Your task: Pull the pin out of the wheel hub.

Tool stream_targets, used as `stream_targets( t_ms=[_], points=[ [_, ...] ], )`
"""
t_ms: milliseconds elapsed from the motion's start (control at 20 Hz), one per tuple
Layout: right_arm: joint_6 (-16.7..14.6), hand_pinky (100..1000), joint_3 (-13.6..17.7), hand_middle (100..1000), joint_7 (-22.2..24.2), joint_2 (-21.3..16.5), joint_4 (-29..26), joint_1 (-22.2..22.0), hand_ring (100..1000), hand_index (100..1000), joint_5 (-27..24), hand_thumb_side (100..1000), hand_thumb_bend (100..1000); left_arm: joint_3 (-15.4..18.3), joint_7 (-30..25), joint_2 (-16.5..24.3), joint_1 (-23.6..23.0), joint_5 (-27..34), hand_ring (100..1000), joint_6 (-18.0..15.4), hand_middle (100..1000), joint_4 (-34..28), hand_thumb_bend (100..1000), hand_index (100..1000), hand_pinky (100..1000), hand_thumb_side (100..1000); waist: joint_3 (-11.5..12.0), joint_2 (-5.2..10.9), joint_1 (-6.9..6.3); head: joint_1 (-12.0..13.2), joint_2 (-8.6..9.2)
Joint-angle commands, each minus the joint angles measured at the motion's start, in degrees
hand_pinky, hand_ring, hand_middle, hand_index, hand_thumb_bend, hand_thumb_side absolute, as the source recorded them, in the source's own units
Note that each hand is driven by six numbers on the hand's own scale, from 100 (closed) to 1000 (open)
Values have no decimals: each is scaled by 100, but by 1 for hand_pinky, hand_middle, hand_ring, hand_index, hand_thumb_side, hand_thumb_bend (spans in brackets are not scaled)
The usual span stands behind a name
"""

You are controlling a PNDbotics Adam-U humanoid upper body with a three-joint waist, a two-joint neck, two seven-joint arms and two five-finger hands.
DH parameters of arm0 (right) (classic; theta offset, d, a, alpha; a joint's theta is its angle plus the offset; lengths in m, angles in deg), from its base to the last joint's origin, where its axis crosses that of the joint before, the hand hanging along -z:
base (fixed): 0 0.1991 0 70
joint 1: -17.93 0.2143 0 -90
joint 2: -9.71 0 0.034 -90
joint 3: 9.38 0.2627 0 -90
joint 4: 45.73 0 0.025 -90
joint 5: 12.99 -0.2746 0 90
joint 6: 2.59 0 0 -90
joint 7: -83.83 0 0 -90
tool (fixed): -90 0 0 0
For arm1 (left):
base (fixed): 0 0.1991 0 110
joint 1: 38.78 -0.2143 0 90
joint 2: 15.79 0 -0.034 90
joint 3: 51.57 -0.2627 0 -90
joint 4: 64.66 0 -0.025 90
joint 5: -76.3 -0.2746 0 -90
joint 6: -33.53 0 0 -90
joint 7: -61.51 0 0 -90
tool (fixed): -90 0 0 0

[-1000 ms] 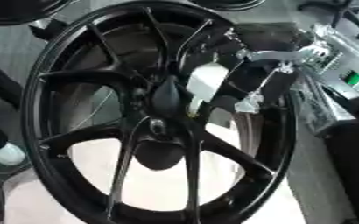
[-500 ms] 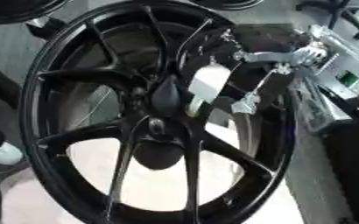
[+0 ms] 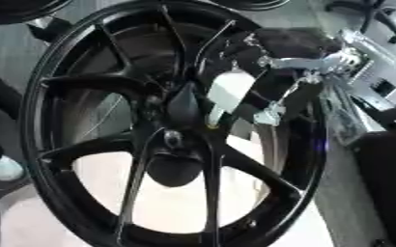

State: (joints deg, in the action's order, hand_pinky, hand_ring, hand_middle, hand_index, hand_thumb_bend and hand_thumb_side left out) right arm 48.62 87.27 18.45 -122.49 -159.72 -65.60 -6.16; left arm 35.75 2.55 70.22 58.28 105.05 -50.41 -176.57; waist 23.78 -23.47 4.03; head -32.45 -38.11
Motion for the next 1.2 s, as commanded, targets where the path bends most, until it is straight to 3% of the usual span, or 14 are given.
stream_targets(
  t_ms=[50, 450, 700, 1200],
  points=[
    [25, 899, 5, 662, 200, -94, -60, -31, 591, 868, -144, 348, 100, 13, -2, 40, 17, -33, 707, 12, 631, -61, 407, 788, 682, 1000, -2, 69, -30, -38, 72],
    [148, 897, 52, 517, 691, -123, -60, -93, 496, 801, -536, 329, 100, -9, -24, 41, 43, -33, 706, 29, 629, -62, 405, 788, 682, 1000, 24, 50, -9, -80, 100],
    [171, 894, 103, 479, 882, -138, -60, -121, 468, 782, -714, 318, 100, -9, -23, 42, 48, -35, 706, 34, 629, -47, 407, 788, 682, 1000, 45, 50, 16, -85, 160],
    [214, 867, 122, 368, 844, -118, -60, -105, 352, 709, -859, 279, 100, -22, -33, 42, 35, -29, 707, 61, 630, -22, 411, 788, 685, 1000, 27, 39, 38, -62, 172]
  ],
)
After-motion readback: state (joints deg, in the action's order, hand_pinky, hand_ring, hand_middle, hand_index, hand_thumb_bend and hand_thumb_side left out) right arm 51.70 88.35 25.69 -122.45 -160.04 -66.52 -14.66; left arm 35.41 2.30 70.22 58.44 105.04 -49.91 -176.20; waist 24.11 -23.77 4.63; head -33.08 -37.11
